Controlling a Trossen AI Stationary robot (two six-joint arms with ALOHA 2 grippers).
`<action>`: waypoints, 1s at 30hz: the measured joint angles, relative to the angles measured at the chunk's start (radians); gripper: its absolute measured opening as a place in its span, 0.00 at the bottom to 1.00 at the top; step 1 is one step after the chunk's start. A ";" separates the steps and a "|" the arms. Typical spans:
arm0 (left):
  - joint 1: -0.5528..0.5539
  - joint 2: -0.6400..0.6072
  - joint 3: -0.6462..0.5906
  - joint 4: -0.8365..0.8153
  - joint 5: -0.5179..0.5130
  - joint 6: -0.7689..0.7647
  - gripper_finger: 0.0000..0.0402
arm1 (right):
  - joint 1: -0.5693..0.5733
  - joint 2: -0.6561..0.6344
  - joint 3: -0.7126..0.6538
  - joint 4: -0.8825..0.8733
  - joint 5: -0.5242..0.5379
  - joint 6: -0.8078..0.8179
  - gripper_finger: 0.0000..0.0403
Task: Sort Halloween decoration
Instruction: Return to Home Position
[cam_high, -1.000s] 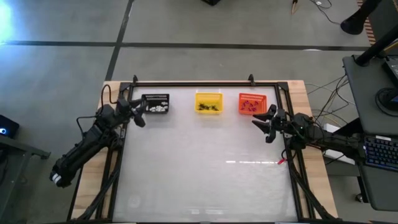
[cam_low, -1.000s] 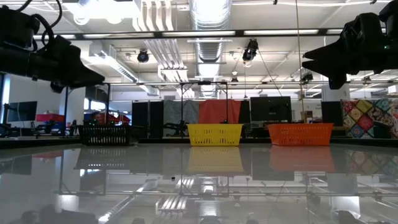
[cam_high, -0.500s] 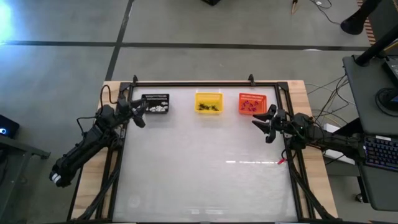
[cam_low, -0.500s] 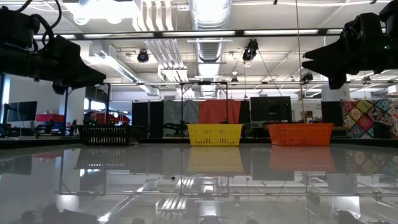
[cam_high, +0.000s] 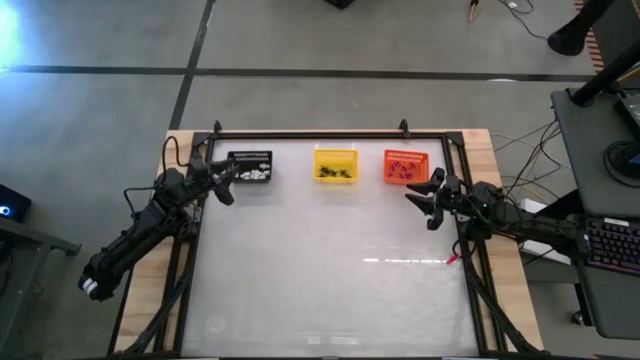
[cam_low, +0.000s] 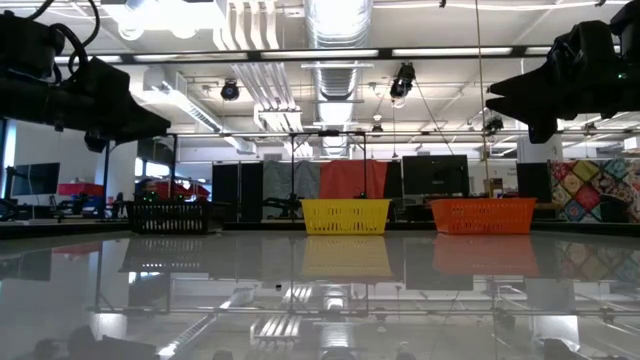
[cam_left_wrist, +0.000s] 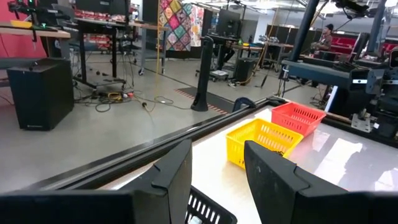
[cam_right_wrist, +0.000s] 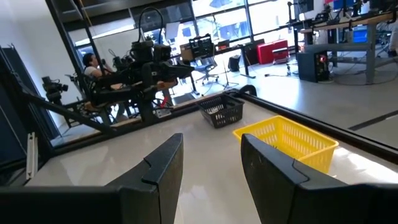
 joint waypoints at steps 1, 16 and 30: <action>0.000 -0.002 0.000 0.000 0.000 0.000 0.32 | 0.000 -0.003 0.000 -0.001 0.000 0.000 0.38; 0.000 -0.031 -0.026 0.072 -0.001 0.000 0.32 | 0.000 -0.054 0.000 -0.029 0.008 0.000 0.38; 0.001 -0.031 -0.029 0.083 -0.005 0.000 0.32 | 0.000 -0.033 0.000 -0.030 0.008 0.000 0.38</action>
